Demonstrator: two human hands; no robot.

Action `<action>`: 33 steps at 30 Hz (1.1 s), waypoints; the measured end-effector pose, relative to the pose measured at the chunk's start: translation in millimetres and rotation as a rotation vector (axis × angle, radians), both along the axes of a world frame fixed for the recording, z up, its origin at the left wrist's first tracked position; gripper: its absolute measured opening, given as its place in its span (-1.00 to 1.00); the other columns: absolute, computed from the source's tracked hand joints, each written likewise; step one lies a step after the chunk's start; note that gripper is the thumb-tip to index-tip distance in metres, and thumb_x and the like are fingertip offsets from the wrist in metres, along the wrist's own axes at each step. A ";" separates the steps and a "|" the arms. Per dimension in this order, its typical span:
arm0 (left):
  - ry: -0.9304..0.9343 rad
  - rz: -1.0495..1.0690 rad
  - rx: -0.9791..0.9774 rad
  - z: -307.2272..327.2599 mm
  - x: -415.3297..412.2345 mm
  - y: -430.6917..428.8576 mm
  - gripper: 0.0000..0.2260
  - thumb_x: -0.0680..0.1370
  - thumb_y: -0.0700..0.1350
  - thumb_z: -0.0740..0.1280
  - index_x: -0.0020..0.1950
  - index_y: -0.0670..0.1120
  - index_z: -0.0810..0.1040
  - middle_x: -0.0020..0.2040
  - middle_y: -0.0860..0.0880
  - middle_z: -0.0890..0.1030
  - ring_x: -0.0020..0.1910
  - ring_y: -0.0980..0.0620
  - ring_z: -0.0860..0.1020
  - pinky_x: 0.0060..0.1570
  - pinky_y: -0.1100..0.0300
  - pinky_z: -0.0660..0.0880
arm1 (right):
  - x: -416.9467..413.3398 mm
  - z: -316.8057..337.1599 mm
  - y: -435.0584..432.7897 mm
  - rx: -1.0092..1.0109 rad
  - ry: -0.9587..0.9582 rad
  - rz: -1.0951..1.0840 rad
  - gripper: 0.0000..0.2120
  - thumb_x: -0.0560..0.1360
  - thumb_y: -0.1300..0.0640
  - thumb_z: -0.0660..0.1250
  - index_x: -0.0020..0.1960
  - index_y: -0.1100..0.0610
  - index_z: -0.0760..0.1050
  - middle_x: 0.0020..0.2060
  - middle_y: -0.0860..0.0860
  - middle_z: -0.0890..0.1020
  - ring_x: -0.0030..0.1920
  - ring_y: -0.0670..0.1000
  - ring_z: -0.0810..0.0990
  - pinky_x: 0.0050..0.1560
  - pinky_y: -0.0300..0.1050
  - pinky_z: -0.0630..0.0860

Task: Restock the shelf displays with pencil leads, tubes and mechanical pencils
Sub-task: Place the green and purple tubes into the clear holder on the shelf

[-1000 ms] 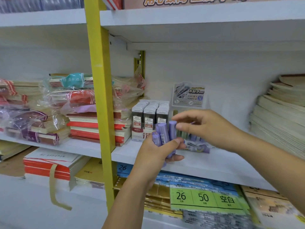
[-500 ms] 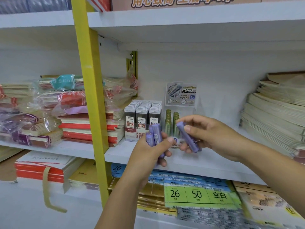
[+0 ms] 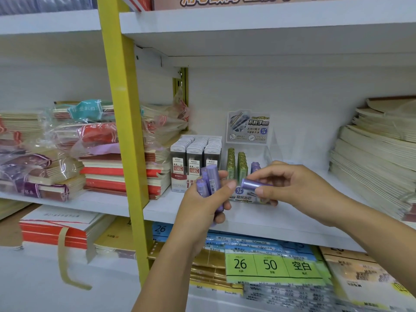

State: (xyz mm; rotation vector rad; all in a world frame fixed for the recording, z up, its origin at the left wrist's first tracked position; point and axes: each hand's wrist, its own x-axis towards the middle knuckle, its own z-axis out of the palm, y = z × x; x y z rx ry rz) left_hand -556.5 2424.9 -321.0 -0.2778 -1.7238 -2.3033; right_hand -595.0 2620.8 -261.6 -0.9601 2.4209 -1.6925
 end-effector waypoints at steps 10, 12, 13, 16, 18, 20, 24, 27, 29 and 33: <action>-0.032 0.099 0.037 -2.9 -3.2 4.6 -0.91 0.49 -0.16 0.49 -0.09 -0.07 0.60 -0.42 0.06 0.54 -0.43 0.14 0.49 -0.49 0.30 0.40 | -1.2 -1.3 0.3 -0.280 -0.148 -0.028 -0.79 0.49 0.19 0.32 0.10 0.19 0.59 -0.07 0.17 0.70 -0.06 0.13 0.71 -0.04 -0.15 0.64; -0.033 0.099 0.036 -3.0 -4.4 5.8 -0.90 0.49 -0.16 0.49 -0.07 -0.10 0.59 -0.43 0.06 0.54 -0.43 0.14 0.49 -0.49 0.30 0.40 | -4.3 -1.7 0.8 -0.297 -0.147 -0.015 -0.77 0.49 0.18 0.32 0.13 0.16 0.60 -0.04 0.17 0.70 -0.03 0.14 0.70 -0.02 -0.13 0.63; -0.037 0.101 0.035 -2.8 -4.9 6.4 -0.89 0.49 -0.15 0.49 -0.07 -0.10 0.59 -0.43 0.07 0.54 -0.43 0.14 0.50 -0.49 0.29 0.40 | -5.0 -1.1 0.7 -0.298 -0.142 -0.001 -0.73 0.45 0.15 0.35 0.13 0.15 0.59 -0.05 0.16 0.70 -0.04 0.15 0.70 -0.04 -0.14 0.64; -0.047 0.105 0.024 -2.1 -6.9 6.5 -0.85 0.48 -0.10 0.50 -0.03 -0.09 0.59 -0.40 0.05 0.57 -0.42 0.14 0.51 -0.49 0.29 0.40 | -10.0 8.6 2.8 -0.227 -0.030 -0.053 -0.69 0.35 0.07 0.41 0.08 0.12 0.56 -0.12 0.12 0.72 -0.13 0.14 0.72 -0.14 -0.16 0.64; -0.061 0.109 0.015 -2.3 -8.1 6.9 -0.78 0.46 -0.07 0.52 0.04 -0.07 0.58 -0.33 0.03 0.61 -0.40 0.14 0.53 -0.48 0.30 0.41 | -20.8 24.3 7.5 -0.168 0.142 -0.166 -0.78 0.34 0.05 0.42 -0.03 0.07 0.55 -0.19 0.07 0.72 -0.22 0.11 0.71 -0.19 -0.13 0.64; -0.086 0.114 0.014 -3.1 -9.4 7.3 -0.72 0.44 -0.06 0.54 0.08 -0.03 0.57 -0.35 0.07 0.62 -0.40 0.15 0.54 -0.48 0.30 0.41 | -37.4 43.2 14.6 -0.136 0.302 -0.259 -0.87 0.39 0.13 0.44 -0.11 0.01 0.52 -0.26 0.05 0.70 -0.28 0.00 0.69 -0.20 -0.16 0.62; -0.115 0.120 -0.019 -4.7 -11.5 8.3 -0.68 0.40 -0.05 0.57 0.08 0.01 0.55 -0.38 0.11 0.61 -0.42 0.18 0.55 -0.46 0.29 0.43 | -69.1 65.2 24.3 0.264 0.591 -0.431 -0.85 0.42 0.12 0.49 -0.14 -0.03 0.52 -0.23 -0.10 0.64 -0.27 -0.27 0.57 -0.21 -0.51 0.39; -0.127 0.129 -0.052 -5.8 -11.8 8.3 -0.69 0.40 -0.03 0.57 0.07 0.02 0.56 -0.37 0.09 0.60 -0.43 0.20 0.54 -0.42 0.30 0.44 | -80.4 62.0 20.2 0.471 0.560 -0.389 -0.85 0.41 0.10 0.50 -0.15 -0.03 0.52 -0.18 -0.03 0.65 -0.16 -0.10 0.59 -0.16 -0.37 0.41; -0.132 0.115 -0.068 -6.4 -12.1 8.2 -0.71 0.42 -0.02 0.55 0.06 0.02 0.56 -0.36 0.08 0.61 -0.43 0.19 0.53 -0.39 0.29 0.45 | -83.6 57.0 15.9 0.574 0.513 -0.347 -0.83 0.41 0.06 0.50 -0.15 -0.07 0.50 -0.15 -0.05 0.66 -0.13 -0.06 0.58 -0.12 -0.24 0.43; -0.135 0.068 -0.084 -6.4 -11.4 7.8 -0.75 0.46 -0.03 0.52 0.09 0.02 0.56 -0.35 0.05 0.63 -0.37 0.13 0.53 -0.36 0.28 0.47 | -86.3 49.4 12.9 0.634 0.471 -0.305 -0.78 0.39 0.00 0.51 -0.12 -0.06 0.46 -0.17 -0.11 0.65 -0.10 -0.06 0.58 -0.07 -0.14 0.47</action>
